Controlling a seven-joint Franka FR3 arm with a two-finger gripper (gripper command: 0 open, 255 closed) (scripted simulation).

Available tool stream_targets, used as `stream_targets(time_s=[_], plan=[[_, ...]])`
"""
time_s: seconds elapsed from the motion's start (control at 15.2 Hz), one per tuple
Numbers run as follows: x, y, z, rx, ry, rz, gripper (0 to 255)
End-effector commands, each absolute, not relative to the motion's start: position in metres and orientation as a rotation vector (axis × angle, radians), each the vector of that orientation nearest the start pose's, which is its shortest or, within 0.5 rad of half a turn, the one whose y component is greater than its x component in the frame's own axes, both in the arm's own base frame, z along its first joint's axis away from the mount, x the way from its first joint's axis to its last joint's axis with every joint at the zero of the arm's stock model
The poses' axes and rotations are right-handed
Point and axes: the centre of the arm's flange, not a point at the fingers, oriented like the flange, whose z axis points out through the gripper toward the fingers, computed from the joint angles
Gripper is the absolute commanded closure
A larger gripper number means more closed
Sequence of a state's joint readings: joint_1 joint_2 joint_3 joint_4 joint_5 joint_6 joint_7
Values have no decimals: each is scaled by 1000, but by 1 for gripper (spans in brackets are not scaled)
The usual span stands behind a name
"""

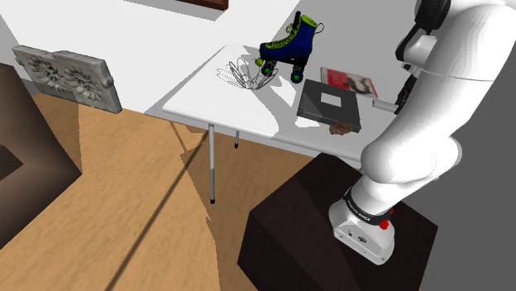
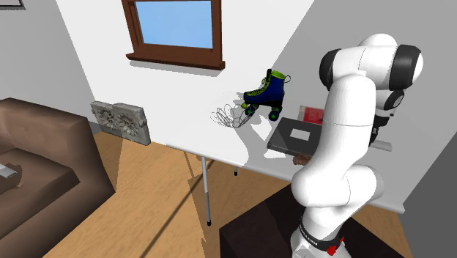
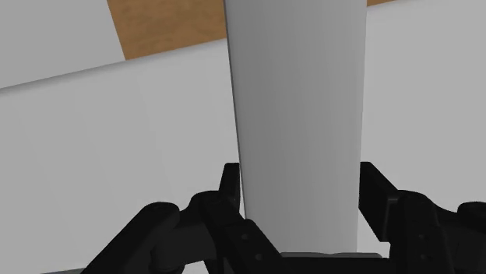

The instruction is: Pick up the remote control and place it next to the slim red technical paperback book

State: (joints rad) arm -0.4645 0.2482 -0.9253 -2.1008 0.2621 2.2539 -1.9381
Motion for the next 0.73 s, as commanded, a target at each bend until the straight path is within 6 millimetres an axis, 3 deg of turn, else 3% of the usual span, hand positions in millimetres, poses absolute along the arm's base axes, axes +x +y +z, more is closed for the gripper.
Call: stream_targets(time_s=[0.0,0.46,0.53,0.66], plan=[[121,-555,339,-3098,-627,-8,255],[121,-555,339,-3098,-627,-8,255],[121,-555,339,-3098,-627,-8,0],[121,-555,339,-3098,-627,-8,0]])
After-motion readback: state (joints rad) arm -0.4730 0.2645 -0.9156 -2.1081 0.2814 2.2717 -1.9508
